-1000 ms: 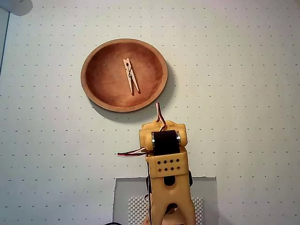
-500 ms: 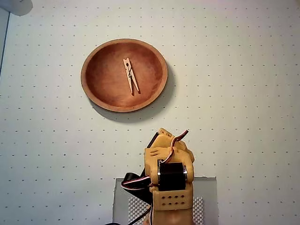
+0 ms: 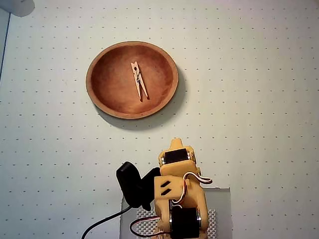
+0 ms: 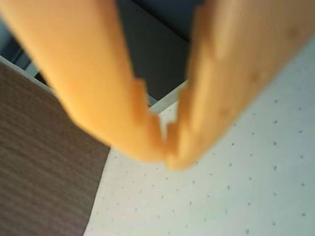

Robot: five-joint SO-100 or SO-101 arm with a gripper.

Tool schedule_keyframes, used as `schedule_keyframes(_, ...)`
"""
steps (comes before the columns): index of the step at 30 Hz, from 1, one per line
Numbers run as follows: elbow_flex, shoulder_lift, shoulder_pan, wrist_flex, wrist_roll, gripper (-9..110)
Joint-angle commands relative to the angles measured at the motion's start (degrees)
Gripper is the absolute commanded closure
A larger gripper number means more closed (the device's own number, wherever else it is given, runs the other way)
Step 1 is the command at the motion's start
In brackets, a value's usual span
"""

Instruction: Grasp a clothespin and put it in the bowl.

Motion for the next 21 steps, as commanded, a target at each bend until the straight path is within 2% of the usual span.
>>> schedule_keyframes(1,4.31,5.62,0.35,-5.80,-0.62,105)
schedule_keyframes(16,24.61,8.53,0.26,-27.69,-0.62,105)
schedule_keyframes(21,35.86,16.26,0.26,-33.31,-0.53,105)
